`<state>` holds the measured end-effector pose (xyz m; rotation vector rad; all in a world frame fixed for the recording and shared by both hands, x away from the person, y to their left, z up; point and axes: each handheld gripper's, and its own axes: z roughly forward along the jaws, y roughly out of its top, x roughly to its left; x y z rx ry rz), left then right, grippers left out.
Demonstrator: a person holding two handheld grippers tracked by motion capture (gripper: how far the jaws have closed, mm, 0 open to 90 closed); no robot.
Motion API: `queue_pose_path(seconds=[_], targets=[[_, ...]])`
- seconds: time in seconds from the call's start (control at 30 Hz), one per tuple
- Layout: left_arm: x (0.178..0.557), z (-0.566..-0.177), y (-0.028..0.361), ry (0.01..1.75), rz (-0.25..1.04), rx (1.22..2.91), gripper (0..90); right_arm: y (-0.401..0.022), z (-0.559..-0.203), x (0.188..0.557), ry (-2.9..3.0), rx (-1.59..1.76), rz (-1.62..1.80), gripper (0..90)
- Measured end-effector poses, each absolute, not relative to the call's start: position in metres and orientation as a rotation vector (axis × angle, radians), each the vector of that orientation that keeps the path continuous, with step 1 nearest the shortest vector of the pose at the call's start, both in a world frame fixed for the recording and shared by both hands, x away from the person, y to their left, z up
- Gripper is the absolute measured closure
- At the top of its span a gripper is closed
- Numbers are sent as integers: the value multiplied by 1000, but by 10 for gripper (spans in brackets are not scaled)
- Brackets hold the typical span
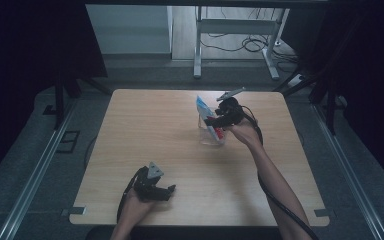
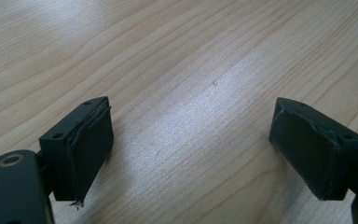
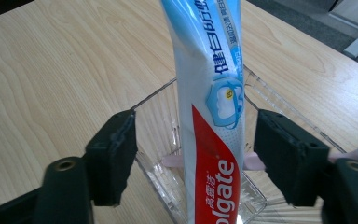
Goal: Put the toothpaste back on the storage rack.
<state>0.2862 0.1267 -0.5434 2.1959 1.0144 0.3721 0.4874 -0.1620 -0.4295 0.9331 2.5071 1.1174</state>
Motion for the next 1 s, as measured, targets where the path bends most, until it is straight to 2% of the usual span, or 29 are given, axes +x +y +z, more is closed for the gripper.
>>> queue_pose_path(seconds=[0.3, 1.0], targets=[[286, -543, 127, 1014, 372, 2196, 137, -164, -422, 476, 2510, 902, 1105, 157], [286, -543, 127, 1013, 373, 2197, 137, -174, -419, 451, 2526, 915, 1074, 31]])
